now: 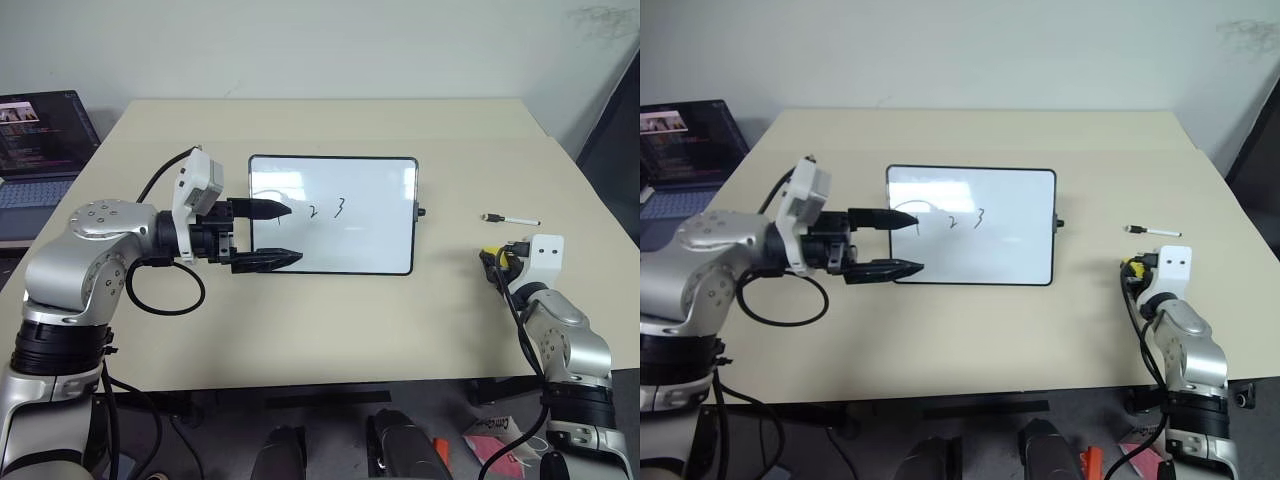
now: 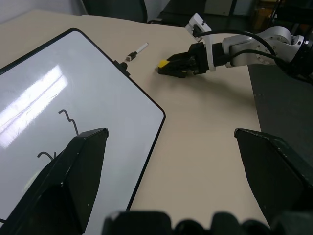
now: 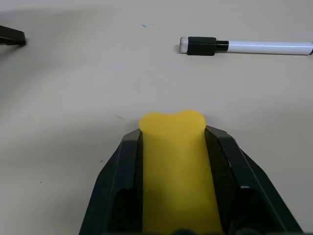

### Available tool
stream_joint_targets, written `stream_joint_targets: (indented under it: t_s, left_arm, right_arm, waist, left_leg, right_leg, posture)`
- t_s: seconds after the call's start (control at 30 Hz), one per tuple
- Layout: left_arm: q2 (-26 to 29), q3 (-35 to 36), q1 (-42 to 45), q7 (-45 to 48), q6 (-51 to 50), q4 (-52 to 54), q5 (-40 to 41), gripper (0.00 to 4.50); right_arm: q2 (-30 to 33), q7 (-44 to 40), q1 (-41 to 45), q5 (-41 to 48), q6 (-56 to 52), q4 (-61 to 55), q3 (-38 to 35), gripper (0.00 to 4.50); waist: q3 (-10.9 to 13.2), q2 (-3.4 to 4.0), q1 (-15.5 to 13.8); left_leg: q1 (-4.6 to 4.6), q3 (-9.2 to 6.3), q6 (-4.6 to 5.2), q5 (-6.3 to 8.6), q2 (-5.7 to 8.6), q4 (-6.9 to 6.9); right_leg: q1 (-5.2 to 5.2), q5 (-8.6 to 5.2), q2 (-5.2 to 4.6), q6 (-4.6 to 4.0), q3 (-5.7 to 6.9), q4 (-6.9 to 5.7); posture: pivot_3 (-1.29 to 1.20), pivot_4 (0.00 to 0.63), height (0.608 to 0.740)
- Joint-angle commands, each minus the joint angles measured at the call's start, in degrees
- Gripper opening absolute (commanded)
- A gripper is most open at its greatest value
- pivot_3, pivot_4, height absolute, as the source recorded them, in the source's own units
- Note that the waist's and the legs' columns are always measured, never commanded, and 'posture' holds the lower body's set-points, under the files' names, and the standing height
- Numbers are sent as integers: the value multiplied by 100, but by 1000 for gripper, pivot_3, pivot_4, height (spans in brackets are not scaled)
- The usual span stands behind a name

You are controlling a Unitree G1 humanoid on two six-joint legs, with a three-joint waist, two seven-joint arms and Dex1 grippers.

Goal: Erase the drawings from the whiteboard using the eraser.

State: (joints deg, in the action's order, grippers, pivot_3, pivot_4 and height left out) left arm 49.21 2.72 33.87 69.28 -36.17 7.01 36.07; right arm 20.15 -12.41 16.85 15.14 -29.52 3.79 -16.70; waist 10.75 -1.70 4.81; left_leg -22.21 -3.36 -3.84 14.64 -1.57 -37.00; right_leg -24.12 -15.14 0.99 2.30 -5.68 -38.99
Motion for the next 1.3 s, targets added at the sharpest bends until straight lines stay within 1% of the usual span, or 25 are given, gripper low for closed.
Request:
stream_joint_targets:
  t_s: [0.03, 0.2, 0.33, 0.43, 0.57, 0.7, 0.9, 1.07, 1.3]
  left_arm:
    - [23, 251, 0, -105, 20, 70, 44, 4500]
    - [68, 632, -245, -471, -144, 122, 141, 4500]
    - [152, 875, -659, -672, -332, 263, 156, 4500]
    - [262, 1001, -842, -757, -413, 188, 117, 4500]
    - [334, 1076, -869, -811, -316, -177, 7, 4500]
    - [373, 1154, -759, -904, -81, -759, -220, 4500]
    - [530, 1185, -710, -833, 167, -1339, -452, 4500]
    - [633, 1169, -725, -615, 367, -1594, -548, 4500]
    - [728, 1165, -967, -303, 499, -1642, -625, 4500]
  right_arm:
    - [68, -76, 43, 138, -70, -425, -40, 1427]
    - [276, -279, -161, 315, -347, -1676, 28, 1427]
    - [416, -297, -334, 212, -429, -2599, 252, 1426]
    - [378, -256, -218, 226, -497, -3147, 496, 1426]
    - [271, -221, 133, 160, -544, -3437, 979, 1426]
    - [119, -265, 693, -211, -385, -3201, 1790, 1426]
    - [-502, -237, 1720, -747, -287, -2390, 2807, 1426]
    - [-926, -293, 2405, -1160, -19, -1575, 3314, 1426]
    - [-1377, -524, 3097, -1879, 295, -532, 4166, 1426]
  waist:
    - [0, 0, 0]
    - [3, 5, 3]
    - [3, 5, 1]
    - [3, 5, 2]
    - [3, 5, 2]
    - [3, 5, 3]
    - [3, 5, 4]
    - [2, 4, -1]
    - [2, 3, 10]
  left_leg:
    - [1, 0, 0, 0, 0, 0]
    - [0, -1, 0, 0, -1, 2]
    - [0, -5, 0, 0, -1, 2]
    - [1, -3, 0, 0, -2, 0]
    - [7, -3, -1, -1, -2, -2]
    - [15, -2, -1, -1, -2, -1]
    - [6, -3, -1, -1, -3, 2]
    - [-2, -8, -1, -1, -3, 3]
    - [-5, -13, -1, -1, -4, 3]
  right_leg:
    - [0, 0, 0, 0, 0, 0]
    - [-2, -1, 0, 1, -1, -1]
    - [1, -4, 0, 5, 3, 0]
    - [0, -4, 0, 6, 1, -1]
    - [3, -2, 0, 6, 1, -3]
    - [6, -1, 0, 6, 2, -4]
    - [-1, 6, 0, -7, 3, -1]
    - [-4, 14, -1, -22, 11, 1]
    - [-7, 14, -1, -25, 16, 0]
  posture:
    - [0, 150, 740]
    - [0, 150, 740]
    - [0, 150, 740]
    - [0, 150, 740]
    - [0, 150, 740]
    - [0, 150, 740]
    - [0, 150, 740]
    - [0, 150, 740]
    - [0, 150, 740]
